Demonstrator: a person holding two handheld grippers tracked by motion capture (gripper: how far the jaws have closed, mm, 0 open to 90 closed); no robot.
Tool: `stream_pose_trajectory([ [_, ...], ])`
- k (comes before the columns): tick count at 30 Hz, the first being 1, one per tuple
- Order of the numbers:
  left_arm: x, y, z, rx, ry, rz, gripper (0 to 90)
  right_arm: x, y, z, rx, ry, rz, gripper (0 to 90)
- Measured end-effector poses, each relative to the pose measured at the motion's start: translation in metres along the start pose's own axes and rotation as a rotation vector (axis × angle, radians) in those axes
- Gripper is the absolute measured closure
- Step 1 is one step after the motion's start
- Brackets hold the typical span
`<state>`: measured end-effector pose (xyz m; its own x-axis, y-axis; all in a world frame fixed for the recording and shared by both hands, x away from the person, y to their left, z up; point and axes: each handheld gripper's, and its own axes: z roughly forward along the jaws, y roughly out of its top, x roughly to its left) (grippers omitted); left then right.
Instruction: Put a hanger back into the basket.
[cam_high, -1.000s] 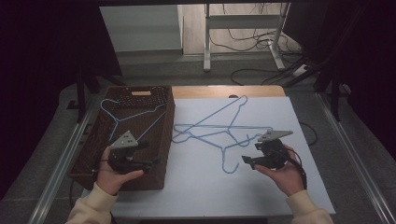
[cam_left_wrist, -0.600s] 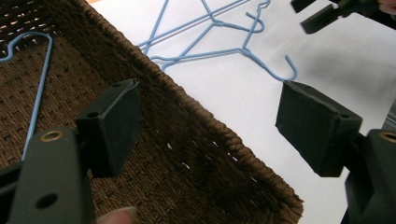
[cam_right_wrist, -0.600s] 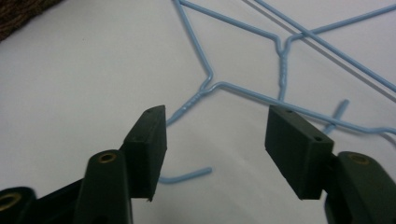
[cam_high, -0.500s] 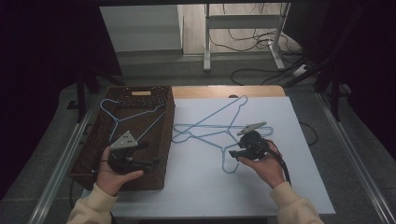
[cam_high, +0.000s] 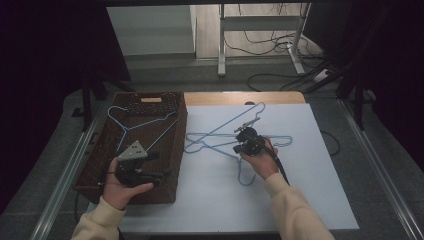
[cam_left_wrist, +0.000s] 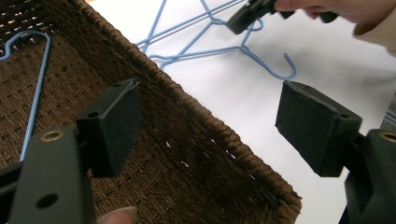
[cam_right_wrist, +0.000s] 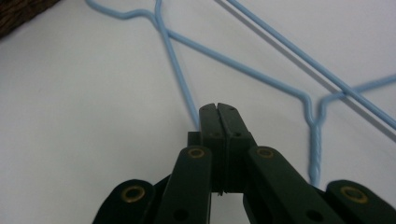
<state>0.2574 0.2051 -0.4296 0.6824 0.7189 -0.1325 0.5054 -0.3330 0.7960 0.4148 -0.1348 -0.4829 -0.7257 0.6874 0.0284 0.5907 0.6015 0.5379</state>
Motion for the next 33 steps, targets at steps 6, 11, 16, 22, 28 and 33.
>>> stream_pose_trajectory([
  [6,0.0,0.0,0.0,0.002,0.001,0.0,22.3,0.005,0.009,0.022,0.032,-0.006,-0.003,89.7],
  [11,0.0,0.0,0.0,0.005,0.001,0.004,22.3,0.006,0.004,0.029,0.066,-0.021,0.008,89.8],
  [16,0.0,0.0,-0.001,0.001,0.0,0.004,22.3,0.015,-0.004,0.026,0.088,-0.013,-0.013,89.8],
  [22,-0.001,0.0,0.0,0.003,0.0,0.004,22.3,0.022,-0.03,0.01,0.092,0.019,-0.008,89.8],
  [28,-0.003,0.001,0.0,0.003,0.0,0.006,22.3,0.026,-0.054,-0.007,0.103,0.051,-0.023,89.8],
  [33,-0.003,0.0,0.0,0.004,0.001,0.006,22.3,0.023,-0.065,-0.015,0.111,0.06,-0.023,89.8],
])
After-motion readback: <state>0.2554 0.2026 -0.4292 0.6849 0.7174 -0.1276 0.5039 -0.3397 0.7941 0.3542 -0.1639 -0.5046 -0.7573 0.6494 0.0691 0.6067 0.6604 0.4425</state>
